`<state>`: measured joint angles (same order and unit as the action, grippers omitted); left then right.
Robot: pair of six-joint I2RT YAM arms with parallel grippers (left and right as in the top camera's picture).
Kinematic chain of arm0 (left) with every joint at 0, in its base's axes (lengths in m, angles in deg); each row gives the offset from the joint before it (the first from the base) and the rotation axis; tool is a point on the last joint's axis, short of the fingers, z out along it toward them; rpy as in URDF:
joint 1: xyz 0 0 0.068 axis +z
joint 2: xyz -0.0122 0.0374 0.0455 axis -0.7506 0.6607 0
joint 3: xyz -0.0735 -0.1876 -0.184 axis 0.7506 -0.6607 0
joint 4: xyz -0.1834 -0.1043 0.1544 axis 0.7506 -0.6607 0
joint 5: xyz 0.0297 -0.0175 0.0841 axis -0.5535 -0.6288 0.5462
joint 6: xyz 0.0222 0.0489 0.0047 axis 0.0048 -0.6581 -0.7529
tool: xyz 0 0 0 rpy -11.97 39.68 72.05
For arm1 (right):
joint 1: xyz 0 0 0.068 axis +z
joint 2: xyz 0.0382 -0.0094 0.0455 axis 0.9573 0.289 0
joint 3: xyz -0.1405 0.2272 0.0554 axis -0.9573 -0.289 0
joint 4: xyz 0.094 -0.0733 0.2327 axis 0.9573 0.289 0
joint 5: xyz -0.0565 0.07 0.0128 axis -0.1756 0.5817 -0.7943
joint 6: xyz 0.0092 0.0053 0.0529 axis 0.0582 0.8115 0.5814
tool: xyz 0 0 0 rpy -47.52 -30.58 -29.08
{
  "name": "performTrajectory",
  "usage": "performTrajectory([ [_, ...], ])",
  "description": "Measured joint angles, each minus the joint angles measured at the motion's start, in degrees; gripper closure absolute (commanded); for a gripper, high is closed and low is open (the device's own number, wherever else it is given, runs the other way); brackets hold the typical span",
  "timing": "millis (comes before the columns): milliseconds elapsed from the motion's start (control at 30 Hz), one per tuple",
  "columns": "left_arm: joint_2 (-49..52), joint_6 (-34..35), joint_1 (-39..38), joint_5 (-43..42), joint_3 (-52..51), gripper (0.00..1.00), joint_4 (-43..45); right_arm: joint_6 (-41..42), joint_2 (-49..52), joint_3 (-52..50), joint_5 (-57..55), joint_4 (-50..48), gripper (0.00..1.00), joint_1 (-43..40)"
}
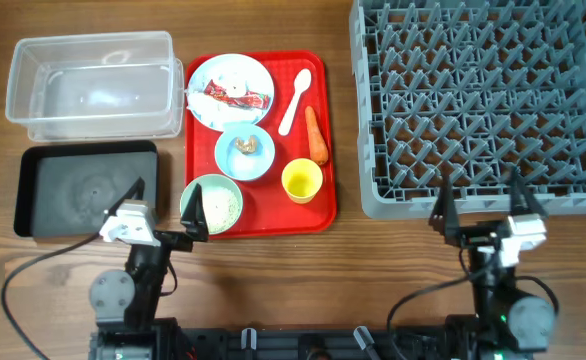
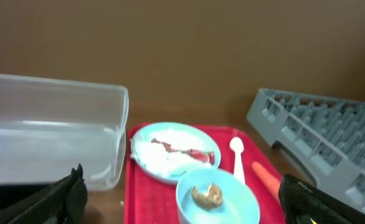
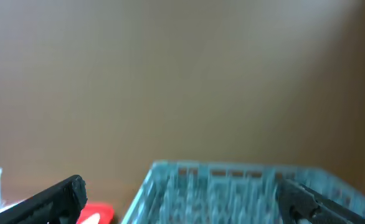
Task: Sort waste into correct bins and load items into the dishwasher rack
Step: 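Move the left gripper toward the tissue and wrapper on the plate, then grasp the tissue and red wrapper from the plate with the left gripper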
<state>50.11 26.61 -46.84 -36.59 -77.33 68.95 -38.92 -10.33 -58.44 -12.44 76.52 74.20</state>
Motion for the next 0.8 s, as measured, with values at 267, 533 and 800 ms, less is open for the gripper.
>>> performTrajectory([
  [267,26.8,0.0,0.1,-1.7,27.3,0.0,-17.1,-8.2,16.7,15.4,0.0,7.3,0.0,0.0],
  [533,60.3,0.0,-4.0,-1.7,66.3,0.0,-45.3,-9.6,38.7,37.2,2.7,24.8,0.0,0.0],
  [800,83.2,0.5,-11.0,-2.7,88.5,0.0,-62.8,-9.6,59.8,60.7,6.5,45.5,0.0,0.0],
])
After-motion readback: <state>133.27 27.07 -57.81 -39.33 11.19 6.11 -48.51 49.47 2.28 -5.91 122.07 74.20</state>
